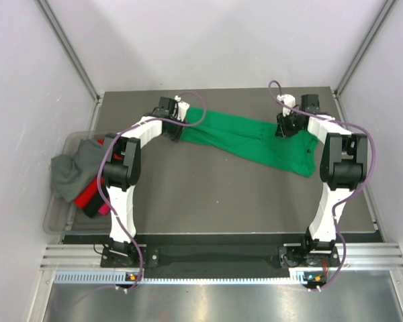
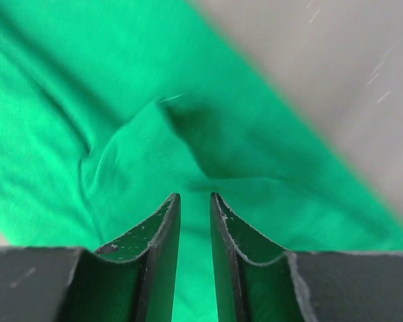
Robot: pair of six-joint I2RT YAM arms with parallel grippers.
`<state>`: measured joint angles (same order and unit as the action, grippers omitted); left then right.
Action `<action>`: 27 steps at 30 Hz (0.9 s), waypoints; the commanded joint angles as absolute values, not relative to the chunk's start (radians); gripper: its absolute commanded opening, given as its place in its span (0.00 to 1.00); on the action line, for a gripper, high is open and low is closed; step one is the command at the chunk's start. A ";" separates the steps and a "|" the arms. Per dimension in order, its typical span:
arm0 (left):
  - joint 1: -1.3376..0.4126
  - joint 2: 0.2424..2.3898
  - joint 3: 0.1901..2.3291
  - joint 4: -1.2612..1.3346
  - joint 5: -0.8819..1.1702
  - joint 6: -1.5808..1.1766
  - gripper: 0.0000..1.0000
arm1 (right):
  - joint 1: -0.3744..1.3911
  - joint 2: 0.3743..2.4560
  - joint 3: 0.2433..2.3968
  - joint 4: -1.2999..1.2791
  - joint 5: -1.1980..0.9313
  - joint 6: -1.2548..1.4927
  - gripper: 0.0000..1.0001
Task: Fold and stack the t-shirts
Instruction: Fold the tshirt
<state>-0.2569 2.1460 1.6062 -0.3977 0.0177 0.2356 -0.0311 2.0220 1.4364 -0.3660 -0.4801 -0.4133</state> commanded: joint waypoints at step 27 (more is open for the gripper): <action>-0.256 2.307 2.049 -0.557 0.086 0.203 0.42 | -0.028 1.612 1.270 -0.288 -0.528 -0.370 0.31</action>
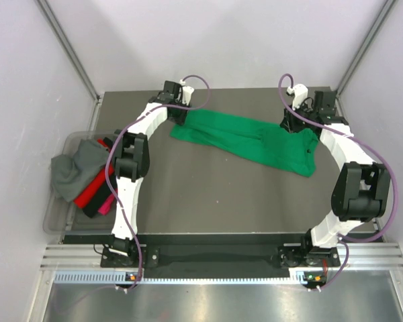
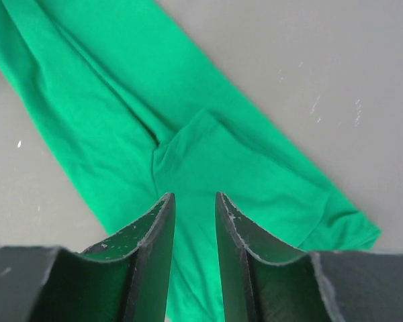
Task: Fold and stack the t-shirts
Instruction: Fold the tshirt
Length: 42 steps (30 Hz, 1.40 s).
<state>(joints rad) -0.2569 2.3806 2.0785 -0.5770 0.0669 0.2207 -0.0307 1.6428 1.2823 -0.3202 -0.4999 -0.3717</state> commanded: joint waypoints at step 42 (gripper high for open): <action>-0.259 2.339 2.000 -0.540 0.124 0.179 0.00 | -0.008 1.621 1.121 -0.279 -0.551 -0.440 0.31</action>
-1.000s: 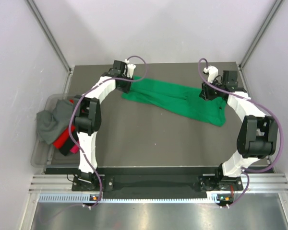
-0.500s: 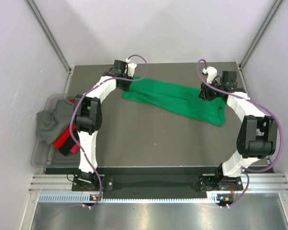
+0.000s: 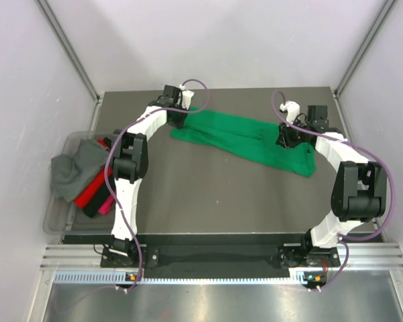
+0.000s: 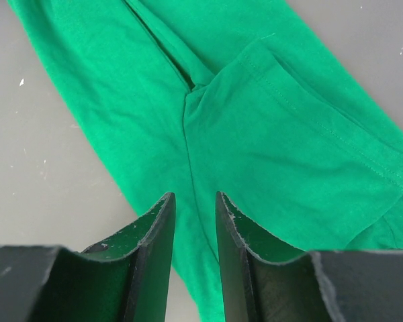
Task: Fold and stack the t-shirts
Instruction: Fold the tshirt
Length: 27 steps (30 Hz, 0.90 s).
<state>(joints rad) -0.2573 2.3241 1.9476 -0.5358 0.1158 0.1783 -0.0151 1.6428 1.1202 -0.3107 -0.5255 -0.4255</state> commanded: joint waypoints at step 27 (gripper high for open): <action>-0.347 2.317 2.082 -0.370 0.043 0.222 0.29 | -0.008 1.540 1.097 -0.290 -0.492 -0.463 0.33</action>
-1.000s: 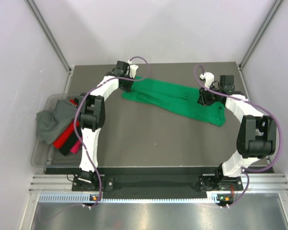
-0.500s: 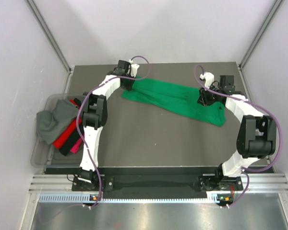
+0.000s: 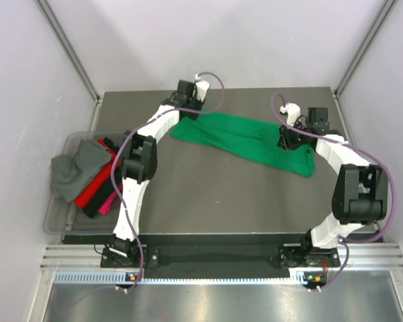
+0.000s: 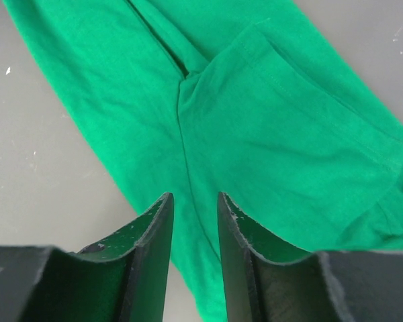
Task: Fold and stack the t-shirts
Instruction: Fold the tshirt
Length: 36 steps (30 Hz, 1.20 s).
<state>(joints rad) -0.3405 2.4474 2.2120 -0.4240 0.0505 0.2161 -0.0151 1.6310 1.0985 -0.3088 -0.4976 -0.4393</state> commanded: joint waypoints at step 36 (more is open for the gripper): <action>-0.250 2.229 1.827 -0.518 0.135 0.433 0.56 | -0.336 1.629 1.120 -0.472 -0.578 -0.224 0.55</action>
